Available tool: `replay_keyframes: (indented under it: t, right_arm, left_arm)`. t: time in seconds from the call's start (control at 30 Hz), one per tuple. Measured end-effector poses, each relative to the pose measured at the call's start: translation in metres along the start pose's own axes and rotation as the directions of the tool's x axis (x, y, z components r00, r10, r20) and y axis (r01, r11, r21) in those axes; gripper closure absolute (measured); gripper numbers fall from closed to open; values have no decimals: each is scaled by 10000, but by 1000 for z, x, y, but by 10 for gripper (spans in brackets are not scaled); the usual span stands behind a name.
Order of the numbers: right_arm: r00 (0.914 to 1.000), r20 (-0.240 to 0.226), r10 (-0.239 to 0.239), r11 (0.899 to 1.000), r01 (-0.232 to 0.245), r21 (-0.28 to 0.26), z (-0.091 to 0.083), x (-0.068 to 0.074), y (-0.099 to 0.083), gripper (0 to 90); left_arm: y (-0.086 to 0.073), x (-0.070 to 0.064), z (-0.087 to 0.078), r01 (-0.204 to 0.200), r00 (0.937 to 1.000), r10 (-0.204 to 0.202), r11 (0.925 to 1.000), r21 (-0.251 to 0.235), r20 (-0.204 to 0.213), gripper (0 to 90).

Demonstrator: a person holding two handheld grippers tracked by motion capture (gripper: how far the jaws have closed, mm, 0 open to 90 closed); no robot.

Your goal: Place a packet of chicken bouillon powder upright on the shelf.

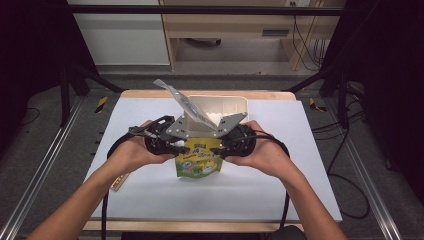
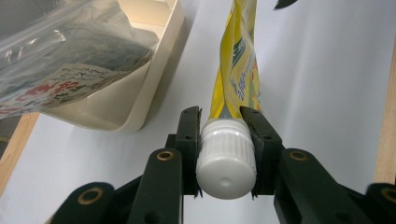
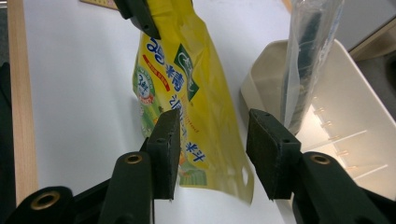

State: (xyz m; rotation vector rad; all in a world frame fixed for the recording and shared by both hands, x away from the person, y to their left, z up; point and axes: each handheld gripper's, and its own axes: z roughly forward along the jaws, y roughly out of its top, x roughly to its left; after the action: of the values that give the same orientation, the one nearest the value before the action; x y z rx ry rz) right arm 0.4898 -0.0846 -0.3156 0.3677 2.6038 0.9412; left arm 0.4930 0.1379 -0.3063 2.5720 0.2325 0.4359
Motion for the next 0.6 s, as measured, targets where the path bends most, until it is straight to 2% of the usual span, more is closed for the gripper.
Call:
replay_keyframes:
  t: [0.17, 0.3, 0.37, 0.43, 0.47, 0.53, 0.6]
  right_arm:
    - [9990, -456, -2, 9994, 18, 358, 15, -5, 5, 656]
    - [9970, -760, 115, 9982, -70, 593, 20, -4, 10, 868]
    - [9954, -933, 238, 9984, -189, 536, 19, -4, 10, 900]
    - [9945, -979, 377, 9980, -325, 539, 17, -3, 11, 900]
    - [9939, -993, 470, 9973, -411, 605, 15, -3, 12, 900]
    - [9927, -967, 721, 9949, -646, 779, 10, -2, 12, 900]
    - [9923, -821, 930, 9919, -851, 945, 2, -2, 10, 900]
  left_arm:
    - [0, 0, 0, -13, 10000, 14, 10000, -80, 8, 696]
    - [-2, 1, -1, -13, 9999, 12, 10000, -64, -102, 694]
    - [-5, 2, -2, 127, 9999, -129, 9997, -210, -76, 689]
    - [-7, 2, -4, 293, 9993, -302, 9988, -400, -219, 666]
    - [-9, 2, -6, 478, 9982, -499, 9969, -618, -328, 616]
    - [-13, 3, -11, 835, 9948, -894, 9903, -1114, -487, 448]
    - [-18, 3, -17, 1049, 9913, -1157, 9827, -1528, -633, 363]
